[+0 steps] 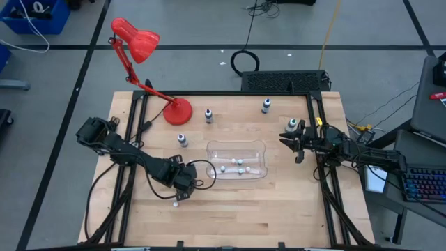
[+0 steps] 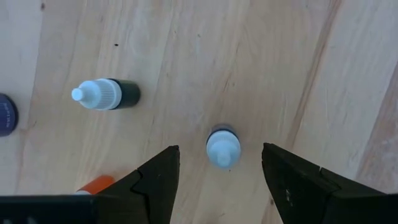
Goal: Pick & Place food coloring
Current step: Put the right small blue food coloring bottle into the transparent bin
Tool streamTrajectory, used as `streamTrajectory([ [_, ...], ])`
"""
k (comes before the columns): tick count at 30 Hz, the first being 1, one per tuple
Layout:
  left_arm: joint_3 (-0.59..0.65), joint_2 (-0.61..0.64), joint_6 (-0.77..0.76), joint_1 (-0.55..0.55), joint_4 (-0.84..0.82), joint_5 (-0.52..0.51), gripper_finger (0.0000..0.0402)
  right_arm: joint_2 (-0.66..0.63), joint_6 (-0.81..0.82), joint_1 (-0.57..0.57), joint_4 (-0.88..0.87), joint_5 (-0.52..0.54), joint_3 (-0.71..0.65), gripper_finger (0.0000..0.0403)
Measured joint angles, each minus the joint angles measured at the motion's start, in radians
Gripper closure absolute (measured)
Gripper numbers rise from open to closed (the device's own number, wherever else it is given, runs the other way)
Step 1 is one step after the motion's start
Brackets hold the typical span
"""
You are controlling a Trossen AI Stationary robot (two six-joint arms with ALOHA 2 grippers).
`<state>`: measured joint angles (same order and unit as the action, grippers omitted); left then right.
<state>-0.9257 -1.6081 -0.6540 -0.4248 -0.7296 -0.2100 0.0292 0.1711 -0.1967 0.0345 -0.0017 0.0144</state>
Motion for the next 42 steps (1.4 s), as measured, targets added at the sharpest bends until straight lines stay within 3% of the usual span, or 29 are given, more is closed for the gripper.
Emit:
streamTrajectory([
  [13, 0.000, 0.000, 0.025, 0.000, 0.000, -0.001, 0.0176, 0.000, 0.000, 0.000, 0.000, 0.000, 0.000, 0.0314],
  [25, 0.000, 0.000, 0.032, 0.037, 0.003, 0.001, 0.0284, 0.000, 0.000, 0.000, 0.000, 0.000, 0.000, 0.0314],
  [33, 0.000, 0.000, 0.032, 0.045, 0.003, 0.055, 0.0322, 0.000, 0.000, 0.000, 0.000, 0.000, 0.000, 0.0314],
  [38, 0.000, 0.000, 0.023, 0.045, 0.005, 0.056, 0.0327, 0.000, 0.000, 0.000, 0.000, 0.000, 0.000, 0.0314],
  [42, 0.000, 0.000, 0.023, 0.045, 0.017, 0.061, 0.0307, 0.000, 0.000, 0.000, 0.000, 0.000, 0.000, 0.0314],
])
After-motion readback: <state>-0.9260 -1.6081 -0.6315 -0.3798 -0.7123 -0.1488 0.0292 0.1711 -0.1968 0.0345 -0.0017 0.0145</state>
